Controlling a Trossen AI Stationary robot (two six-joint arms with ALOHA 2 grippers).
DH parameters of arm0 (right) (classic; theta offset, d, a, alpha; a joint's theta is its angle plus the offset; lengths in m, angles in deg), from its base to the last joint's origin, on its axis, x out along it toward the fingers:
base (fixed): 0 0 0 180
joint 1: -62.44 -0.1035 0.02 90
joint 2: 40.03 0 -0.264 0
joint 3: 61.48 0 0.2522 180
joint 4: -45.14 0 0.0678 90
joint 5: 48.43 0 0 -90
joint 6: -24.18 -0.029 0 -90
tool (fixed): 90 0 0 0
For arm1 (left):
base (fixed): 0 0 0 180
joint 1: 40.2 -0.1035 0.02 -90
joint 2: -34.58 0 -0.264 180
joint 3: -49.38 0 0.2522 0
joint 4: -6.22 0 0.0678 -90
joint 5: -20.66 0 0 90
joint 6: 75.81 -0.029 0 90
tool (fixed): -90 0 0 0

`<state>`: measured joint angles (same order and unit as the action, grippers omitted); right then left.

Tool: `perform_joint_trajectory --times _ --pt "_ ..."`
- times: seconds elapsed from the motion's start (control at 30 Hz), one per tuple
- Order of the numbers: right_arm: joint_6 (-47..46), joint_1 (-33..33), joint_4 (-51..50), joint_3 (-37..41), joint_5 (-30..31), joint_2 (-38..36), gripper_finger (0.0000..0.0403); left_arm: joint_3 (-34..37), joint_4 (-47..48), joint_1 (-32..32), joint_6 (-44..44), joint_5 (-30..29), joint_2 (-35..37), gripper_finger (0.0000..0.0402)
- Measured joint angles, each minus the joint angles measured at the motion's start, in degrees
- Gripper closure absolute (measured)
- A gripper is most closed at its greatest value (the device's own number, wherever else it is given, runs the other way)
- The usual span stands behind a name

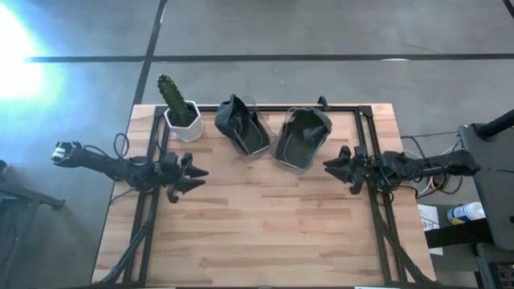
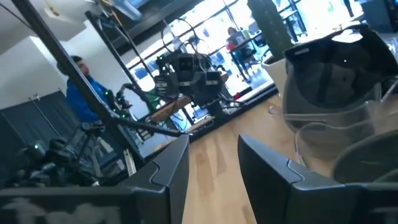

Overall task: Pick & Place hat
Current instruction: Return to Home Position

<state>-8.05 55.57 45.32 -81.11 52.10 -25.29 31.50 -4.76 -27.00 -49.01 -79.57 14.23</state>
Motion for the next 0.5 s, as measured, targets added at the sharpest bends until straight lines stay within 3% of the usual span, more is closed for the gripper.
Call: perform_joint_trajectory --times 0.2,0.33,0.5 --pt "-0.76 0.02 -0.05 5.30 0.37 -2.66 0.0271 3.48 2.67 -0.02 5.58 -6.99 1.20 0.0227" --pt "-0.74 0.02 -7.94 5.31 0.35 -2.57 0.0276 3.41 2.65 -0.02 5.95 -11.82 1.14 0.0227" --pt "-0.76 0.02 -11.61 5.31 0.07 -1.74 0.0280 3.38 1.88 -0.02 6.25 -12.70 1.14 0.0227"
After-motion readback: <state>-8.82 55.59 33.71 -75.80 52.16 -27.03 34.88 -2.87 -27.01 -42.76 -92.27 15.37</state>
